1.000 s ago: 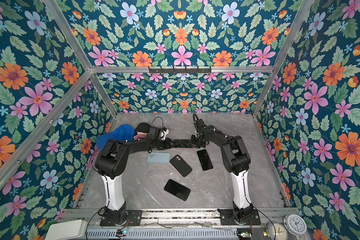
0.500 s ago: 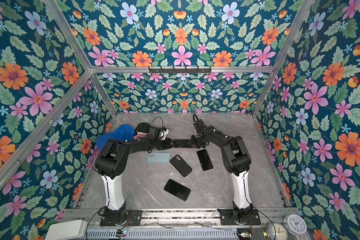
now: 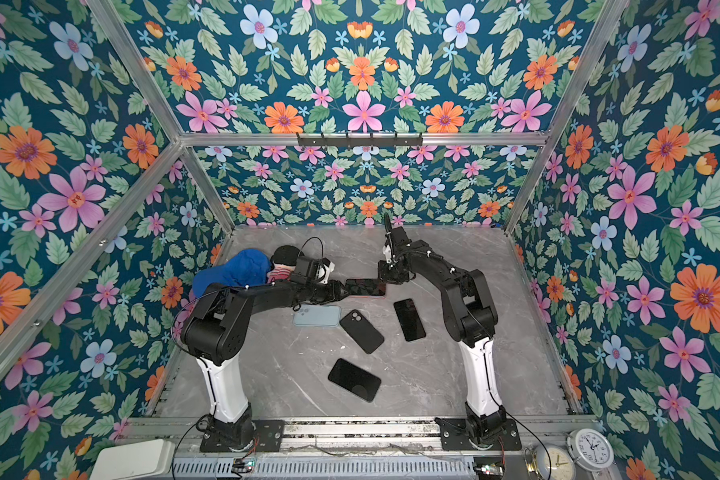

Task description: Put the phone into the phone case

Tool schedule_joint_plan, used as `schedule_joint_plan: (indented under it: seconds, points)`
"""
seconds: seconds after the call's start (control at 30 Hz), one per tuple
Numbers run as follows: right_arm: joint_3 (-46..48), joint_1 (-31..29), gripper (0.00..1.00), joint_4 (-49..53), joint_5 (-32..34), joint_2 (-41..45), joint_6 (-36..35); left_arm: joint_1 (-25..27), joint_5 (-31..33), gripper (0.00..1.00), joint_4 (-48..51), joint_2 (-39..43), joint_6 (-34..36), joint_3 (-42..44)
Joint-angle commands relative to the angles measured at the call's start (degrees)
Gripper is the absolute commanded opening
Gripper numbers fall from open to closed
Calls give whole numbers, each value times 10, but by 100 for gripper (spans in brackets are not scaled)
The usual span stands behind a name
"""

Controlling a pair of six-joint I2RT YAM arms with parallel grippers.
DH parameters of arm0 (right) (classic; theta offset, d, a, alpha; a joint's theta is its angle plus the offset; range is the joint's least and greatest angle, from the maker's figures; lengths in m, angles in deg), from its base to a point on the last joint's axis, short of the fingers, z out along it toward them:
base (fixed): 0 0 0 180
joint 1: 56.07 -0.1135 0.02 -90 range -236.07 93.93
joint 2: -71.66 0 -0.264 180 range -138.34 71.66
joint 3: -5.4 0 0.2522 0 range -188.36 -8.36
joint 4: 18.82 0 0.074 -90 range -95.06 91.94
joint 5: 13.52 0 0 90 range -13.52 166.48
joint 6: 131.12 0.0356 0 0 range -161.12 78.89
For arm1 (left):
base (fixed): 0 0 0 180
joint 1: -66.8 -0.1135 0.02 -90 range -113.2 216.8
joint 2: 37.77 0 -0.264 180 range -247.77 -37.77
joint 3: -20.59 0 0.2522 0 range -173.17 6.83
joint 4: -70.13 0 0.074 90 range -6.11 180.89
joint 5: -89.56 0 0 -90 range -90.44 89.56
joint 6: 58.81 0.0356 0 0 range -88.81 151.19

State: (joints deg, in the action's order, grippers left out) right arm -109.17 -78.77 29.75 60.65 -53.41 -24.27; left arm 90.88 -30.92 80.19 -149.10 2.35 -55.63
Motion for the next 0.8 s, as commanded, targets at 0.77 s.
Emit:
schedule_joint_plan:
  seconds: [0.77]
  points:
    - [-14,-1,40,-4,-101,-57,-56,26,-29,46,32,-74,-17,-75]
